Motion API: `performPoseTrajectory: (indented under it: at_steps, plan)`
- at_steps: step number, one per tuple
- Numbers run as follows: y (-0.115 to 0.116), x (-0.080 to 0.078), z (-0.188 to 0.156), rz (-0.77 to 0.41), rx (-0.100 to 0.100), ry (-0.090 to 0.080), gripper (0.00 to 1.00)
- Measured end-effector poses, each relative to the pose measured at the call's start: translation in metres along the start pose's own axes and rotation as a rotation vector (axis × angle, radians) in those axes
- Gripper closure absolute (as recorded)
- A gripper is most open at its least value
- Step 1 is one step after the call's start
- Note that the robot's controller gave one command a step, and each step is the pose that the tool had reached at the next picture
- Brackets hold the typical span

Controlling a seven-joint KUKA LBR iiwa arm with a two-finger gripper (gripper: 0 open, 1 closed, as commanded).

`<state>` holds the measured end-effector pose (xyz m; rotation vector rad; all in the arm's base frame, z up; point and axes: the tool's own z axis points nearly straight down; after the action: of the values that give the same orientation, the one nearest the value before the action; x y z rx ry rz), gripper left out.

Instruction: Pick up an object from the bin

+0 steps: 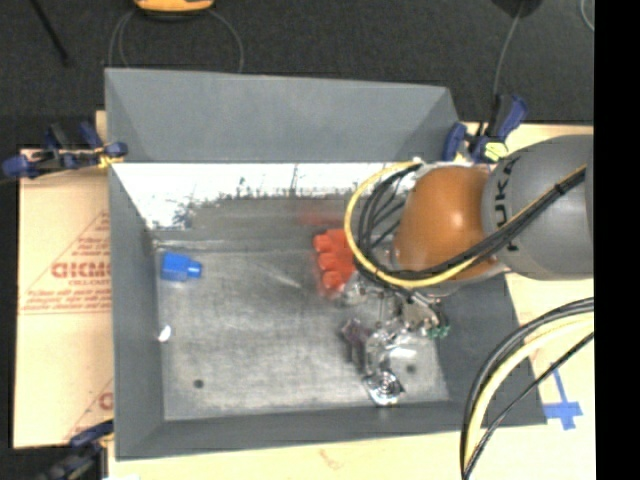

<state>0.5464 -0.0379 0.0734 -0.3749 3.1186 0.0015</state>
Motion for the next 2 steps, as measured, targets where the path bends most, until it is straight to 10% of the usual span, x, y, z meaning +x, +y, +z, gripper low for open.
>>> performPoseTrajectory:
  at_steps: [1, 2]
  plan:
    - [-0.001, -0.002, -0.002, 0.003, 0.002, -0.011, 1.00]
    - [-0.014, 0.003, -0.087, 0.022, 0.006, -0.010, 1.00]
